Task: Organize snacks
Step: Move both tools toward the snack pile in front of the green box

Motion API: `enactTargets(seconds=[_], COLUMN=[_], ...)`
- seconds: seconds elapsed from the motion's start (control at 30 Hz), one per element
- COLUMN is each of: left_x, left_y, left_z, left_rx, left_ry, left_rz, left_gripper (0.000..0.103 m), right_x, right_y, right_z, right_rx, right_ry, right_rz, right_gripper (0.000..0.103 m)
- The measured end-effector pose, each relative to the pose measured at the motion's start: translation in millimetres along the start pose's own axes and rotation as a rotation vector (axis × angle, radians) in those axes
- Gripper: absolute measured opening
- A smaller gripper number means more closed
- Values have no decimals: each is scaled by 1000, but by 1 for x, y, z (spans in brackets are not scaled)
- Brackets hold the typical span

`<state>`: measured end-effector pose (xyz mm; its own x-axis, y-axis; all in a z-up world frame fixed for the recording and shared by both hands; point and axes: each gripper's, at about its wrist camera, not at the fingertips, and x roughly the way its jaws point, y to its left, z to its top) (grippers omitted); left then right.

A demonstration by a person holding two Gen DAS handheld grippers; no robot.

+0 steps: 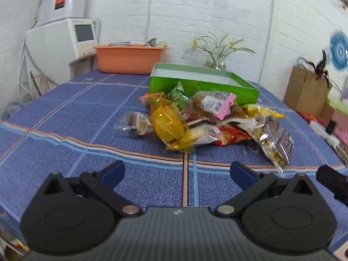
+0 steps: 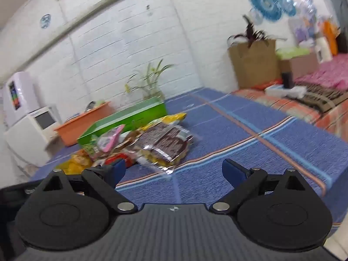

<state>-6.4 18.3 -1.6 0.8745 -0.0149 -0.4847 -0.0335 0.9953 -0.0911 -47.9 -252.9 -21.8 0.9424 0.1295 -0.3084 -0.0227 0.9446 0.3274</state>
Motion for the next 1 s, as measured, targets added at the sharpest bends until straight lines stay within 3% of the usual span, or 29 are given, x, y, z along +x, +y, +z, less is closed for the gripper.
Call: enactTargets(seconds=[0.2,0.4,0.63,0.8,1.0], left_x=[6,7,7,6,6], left_y=[2,1,-5,-12,-15], left_z=[1,0,-2,-4,-4], left_rx=[7,21,53,96,112], left_ry=[45,58,62,62,55], left_rz=[-8,-6,-10,-1,15], left_gripper=[103,103,103,103,103], right_x=[1,-2,5,6,6], right_y=[13,12,16,20,20], right_z=[-5,-6,-7,-9,-10], right_rx=[-152,-131,-158,-180,-216], right_ry=[19,3,60,44,52], right_rz=[-110,-108,-133,-224,-210], right_gripper=[103,103,103,103,103])
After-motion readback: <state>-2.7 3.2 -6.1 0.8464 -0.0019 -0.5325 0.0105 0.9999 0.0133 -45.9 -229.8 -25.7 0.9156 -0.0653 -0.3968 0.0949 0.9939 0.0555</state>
